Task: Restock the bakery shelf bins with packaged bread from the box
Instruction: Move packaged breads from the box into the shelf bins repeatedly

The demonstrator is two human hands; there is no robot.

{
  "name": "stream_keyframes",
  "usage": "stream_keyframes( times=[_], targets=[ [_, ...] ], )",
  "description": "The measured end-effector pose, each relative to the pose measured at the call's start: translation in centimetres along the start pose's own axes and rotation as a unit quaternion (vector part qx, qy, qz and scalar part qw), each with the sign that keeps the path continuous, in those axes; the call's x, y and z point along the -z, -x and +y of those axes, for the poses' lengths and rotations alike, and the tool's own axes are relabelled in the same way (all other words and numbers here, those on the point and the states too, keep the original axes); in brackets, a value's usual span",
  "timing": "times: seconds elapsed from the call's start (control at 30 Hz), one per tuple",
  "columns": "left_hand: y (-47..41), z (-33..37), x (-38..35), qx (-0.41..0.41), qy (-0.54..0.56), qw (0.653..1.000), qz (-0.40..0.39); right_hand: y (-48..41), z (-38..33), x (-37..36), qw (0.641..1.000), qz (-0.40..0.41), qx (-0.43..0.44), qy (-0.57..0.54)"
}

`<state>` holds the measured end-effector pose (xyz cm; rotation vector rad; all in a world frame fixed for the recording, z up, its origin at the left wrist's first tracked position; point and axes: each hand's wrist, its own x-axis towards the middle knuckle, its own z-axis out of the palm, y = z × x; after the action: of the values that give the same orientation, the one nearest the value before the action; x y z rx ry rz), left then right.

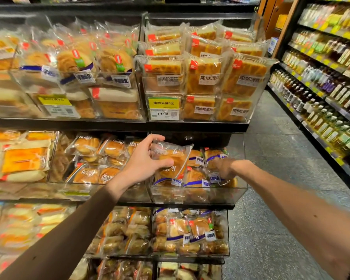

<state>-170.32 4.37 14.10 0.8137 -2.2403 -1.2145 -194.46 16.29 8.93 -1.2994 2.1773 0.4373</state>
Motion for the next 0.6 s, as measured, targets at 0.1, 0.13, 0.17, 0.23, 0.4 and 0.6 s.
stream_keyframes(
  times=[0.1,0.13,0.17,0.23,0.4,0.6],
  targets=[
    [0.2,-0.2,0.4,0.012,0.009,1.000,0.004,-0.4,0.5,-1.0,0.998,0.039,0.004,-0.055],
    [0.2,-0.3,0.5,0.015,0.013,1.000,0.004,-0.7,0.5,-1.4,0.997,0.053,-0.001,-0.060],
    [0.2,-0.5,0.5,0.017,0.018,1.000,0.003,-0.9,0.5,-1.7,0.996,0.065,-0.007,-0.066],
    [0.2,-0.7,0.5,0.024,0.030,0.999,-0.001,-1.5,0.7,-2.5,0.994,0.073,-0.017,-0.082],
    [0.0,-1.4,1.1,0.043,0.079,0.996,-0.008,-1.6,0.9,-3.8,0.993,0.094,-0.024,-0.063],
    [0.3,-2.5,2.5,0.069,0.145,0.987,-0.016,0.6,-1.7,-2.7,0.972,0.229,-0.041,-0.002]
  ],
)
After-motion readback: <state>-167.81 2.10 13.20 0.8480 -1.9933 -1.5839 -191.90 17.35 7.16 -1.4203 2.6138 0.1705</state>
